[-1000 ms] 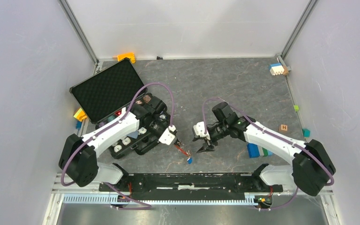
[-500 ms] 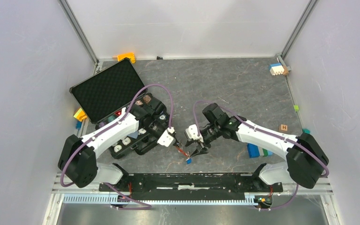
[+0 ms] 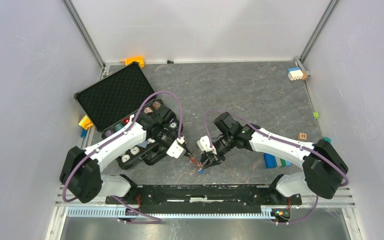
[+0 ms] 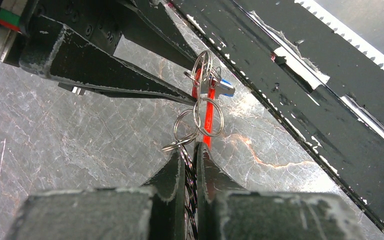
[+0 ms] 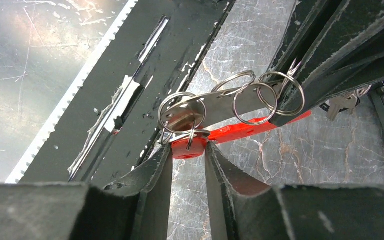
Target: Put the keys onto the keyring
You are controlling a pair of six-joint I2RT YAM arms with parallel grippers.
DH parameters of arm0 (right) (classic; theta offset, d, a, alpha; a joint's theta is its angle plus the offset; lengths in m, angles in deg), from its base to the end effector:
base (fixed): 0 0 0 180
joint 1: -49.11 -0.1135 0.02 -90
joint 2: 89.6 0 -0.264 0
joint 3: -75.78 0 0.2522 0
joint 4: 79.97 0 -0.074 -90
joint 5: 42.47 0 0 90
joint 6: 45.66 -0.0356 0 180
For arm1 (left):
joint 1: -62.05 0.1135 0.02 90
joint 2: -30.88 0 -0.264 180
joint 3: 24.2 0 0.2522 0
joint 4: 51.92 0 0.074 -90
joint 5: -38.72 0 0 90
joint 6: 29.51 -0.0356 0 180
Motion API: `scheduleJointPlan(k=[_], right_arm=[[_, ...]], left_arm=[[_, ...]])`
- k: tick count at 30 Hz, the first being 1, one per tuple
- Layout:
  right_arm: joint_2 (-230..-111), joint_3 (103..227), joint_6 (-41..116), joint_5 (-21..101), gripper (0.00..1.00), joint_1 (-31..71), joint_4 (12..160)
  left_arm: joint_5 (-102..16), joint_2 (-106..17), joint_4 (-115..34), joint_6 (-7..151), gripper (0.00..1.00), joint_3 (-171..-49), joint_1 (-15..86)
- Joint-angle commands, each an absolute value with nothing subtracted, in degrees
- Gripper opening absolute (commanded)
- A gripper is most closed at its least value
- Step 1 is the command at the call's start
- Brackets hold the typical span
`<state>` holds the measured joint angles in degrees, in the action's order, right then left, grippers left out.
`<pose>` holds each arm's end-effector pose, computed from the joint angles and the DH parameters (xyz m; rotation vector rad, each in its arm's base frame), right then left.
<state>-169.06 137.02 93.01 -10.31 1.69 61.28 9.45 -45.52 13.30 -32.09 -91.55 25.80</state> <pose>0.1550 0.2133 0.2163 -1.9455 1.2467 1.2524 0.1685 -0.1621 0.2424 2.0838 0.7981 -1.0038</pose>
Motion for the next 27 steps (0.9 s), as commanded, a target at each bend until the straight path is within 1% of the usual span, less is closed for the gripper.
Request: scheduleJointPlan(k=[1, 9, 18, 27], right_arm=[[-169.31, 138.86, 94.46, -11.25, 0.32, 1.37, 60.63], [-168.61, 138.94, 93.17, -8.2, 0.18, 1.47, 61.53], [-164.89, 138.76, 92.43, 3.15, 0.13, 1.47, 61.62], [-158.75, 136.82, 92.08, 13.07, 0.11, 1.47, 62.88]], left_arm=[[13.16, -43.62, 11.17, -32.69, 0.02, -91.32, 26.28], [12.92, -43.18, 11.16, -32.32, 0.02, -90.79, 26.45], [12.98, -43.06, 11.2, -31.96, 0.02, -90.02, 26.51], [13.21, -44.27, 11.2, -30.78, 0.02, -90.15, 26.53]])
